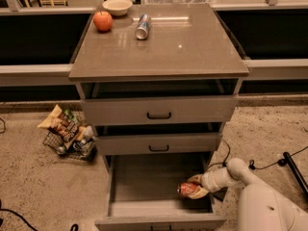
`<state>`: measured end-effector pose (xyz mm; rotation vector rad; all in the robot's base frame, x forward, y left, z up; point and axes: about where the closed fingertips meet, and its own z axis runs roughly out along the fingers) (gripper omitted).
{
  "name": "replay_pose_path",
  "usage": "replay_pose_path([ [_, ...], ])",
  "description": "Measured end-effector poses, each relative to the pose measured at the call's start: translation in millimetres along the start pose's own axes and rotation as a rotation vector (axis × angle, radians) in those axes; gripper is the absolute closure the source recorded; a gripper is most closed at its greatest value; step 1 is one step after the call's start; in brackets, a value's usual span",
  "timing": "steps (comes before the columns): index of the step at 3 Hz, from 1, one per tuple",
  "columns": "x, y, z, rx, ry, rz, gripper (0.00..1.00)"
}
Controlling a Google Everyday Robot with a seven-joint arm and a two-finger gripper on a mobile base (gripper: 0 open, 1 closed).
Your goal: Pick coke can from bottom drawer and place on counter
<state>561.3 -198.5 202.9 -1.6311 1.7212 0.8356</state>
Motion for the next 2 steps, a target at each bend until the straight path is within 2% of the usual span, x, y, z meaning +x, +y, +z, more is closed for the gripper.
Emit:
replay_pose_path([
  [1,-14,3,-6,0.004,-0.006,-0.042,1.0],
  [2,-63,0,-54,0.092,0.031,-0.162,1.0],
])
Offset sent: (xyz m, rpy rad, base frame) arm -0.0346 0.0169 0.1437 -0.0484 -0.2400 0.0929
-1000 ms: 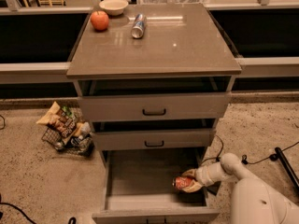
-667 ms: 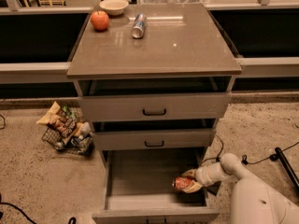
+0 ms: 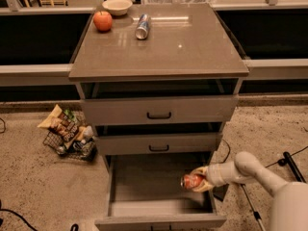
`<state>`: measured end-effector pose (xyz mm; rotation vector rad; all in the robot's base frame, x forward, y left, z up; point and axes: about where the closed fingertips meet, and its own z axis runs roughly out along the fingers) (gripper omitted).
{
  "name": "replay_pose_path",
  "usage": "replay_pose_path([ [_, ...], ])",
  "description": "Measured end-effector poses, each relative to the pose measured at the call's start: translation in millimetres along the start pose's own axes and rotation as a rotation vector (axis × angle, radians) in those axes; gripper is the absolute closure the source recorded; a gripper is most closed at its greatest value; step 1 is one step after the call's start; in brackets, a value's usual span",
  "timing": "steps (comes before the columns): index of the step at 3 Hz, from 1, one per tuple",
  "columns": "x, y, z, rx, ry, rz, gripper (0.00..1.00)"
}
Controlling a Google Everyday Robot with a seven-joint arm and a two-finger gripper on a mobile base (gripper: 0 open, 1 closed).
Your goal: Pick coke can from bottom drawer and place on counter
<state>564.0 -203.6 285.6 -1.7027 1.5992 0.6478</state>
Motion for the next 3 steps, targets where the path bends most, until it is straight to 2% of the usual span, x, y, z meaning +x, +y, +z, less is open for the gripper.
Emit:
replay_pose_path([
  [1,-45,8,-28,0.018,0.022,-0.068,1.0],
  [2,-54,25,-20,-0.02,0.009,-0.068,1.0],
  [3,-54,24,-20,-0.017,0.01,-0.068,1.0],
])
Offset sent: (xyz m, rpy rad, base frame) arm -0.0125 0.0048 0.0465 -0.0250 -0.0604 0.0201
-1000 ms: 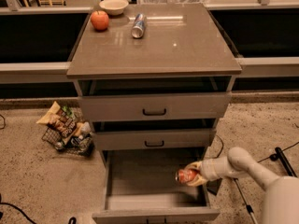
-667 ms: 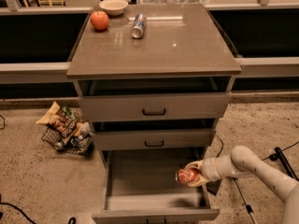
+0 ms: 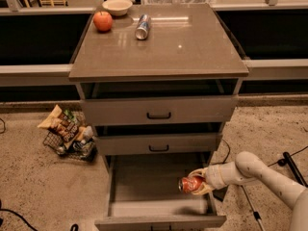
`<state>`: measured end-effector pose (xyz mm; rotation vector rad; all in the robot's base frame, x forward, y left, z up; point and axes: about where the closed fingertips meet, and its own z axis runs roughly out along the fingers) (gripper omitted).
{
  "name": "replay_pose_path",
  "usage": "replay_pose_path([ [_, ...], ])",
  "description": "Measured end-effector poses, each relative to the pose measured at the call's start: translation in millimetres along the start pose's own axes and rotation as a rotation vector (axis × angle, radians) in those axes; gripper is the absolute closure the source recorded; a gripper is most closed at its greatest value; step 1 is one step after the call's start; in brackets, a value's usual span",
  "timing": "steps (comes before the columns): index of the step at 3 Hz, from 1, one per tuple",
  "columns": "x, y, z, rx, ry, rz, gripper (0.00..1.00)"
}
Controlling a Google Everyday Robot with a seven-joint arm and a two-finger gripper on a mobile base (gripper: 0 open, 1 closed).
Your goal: Pick coke can from bottom drawer and place on counter
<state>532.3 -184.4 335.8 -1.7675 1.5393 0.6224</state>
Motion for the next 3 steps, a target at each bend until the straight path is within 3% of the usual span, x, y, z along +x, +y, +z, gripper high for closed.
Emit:
replay_pose_path([
  [1,-19,-1,-9,-0.002,-0.035,-0.038,1.0],
  [2,-62,0,-31,-0.001,-0.074,-0.104,1.0],
  [3,-120,6,-64,-0.01,-0.076,-0.184,1.0],
])
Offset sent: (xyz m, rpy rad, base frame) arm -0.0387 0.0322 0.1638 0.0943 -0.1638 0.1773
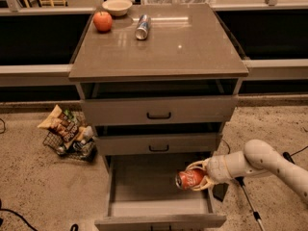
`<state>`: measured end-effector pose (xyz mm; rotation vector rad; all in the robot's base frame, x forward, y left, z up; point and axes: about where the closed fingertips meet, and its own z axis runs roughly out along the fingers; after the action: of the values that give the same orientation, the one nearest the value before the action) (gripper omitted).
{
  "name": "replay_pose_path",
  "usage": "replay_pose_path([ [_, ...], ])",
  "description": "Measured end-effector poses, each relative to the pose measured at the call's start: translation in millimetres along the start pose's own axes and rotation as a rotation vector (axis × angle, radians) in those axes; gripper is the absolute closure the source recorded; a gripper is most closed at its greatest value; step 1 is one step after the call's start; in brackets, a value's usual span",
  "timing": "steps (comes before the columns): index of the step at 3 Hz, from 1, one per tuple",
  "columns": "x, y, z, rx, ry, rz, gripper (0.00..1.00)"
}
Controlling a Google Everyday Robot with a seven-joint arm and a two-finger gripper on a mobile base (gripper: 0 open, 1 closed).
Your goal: Pick coke can from bottom drawer and place on counter
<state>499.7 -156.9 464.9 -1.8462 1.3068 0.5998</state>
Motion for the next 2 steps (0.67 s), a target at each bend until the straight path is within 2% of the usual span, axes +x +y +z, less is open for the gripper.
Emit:
replay_pose_path([
  [1,-41.3,-0.7,-25.6,0.014,0.022,-0.061,1.0],
  [2,-46.9,-1.7,-29.9,0.014,0.029,-0.07,1.0],
])
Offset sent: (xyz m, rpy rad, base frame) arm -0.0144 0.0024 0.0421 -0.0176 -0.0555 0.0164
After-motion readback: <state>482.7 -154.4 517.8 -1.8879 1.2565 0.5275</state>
